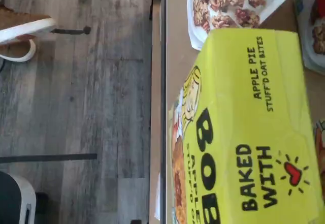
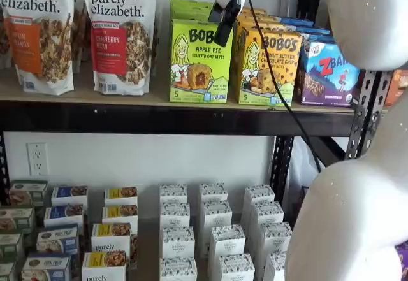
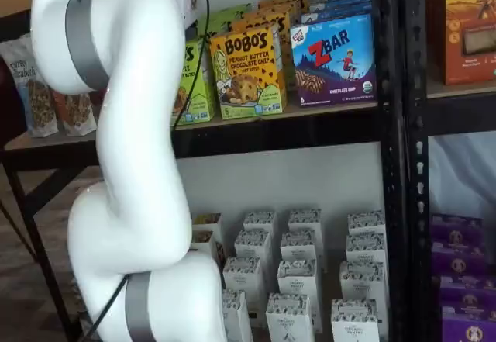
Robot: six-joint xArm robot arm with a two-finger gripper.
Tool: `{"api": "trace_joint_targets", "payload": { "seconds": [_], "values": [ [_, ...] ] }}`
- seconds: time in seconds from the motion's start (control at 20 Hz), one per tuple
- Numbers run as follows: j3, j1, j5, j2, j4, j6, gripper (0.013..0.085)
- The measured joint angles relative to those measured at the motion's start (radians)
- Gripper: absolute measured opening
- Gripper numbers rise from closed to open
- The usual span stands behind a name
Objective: Pick the green box on the top shelf, the fourth from the left
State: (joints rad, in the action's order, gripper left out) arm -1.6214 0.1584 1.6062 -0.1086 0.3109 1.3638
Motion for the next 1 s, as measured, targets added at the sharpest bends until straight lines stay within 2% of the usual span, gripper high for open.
{"api": "trace_joint_targets", "payload": {
  "seconds": [0.8, 0.9, 0.95, 1.0],
  "values": [
    [0.052, 0.010, -0.070, -0.015, -0.028, 0.003, 0.0850],
    [0.059, 0.009, -0.078, -0.017, -0.023, 0.005, 0.0770],
    [0.059, 0.007, -0.080, -0.017, -0.019, 0.007, 0.0770],
    [0.060, 0.006, -0.080, -0.017, -0.017, 0.007, 0.0730]
  ]
}}
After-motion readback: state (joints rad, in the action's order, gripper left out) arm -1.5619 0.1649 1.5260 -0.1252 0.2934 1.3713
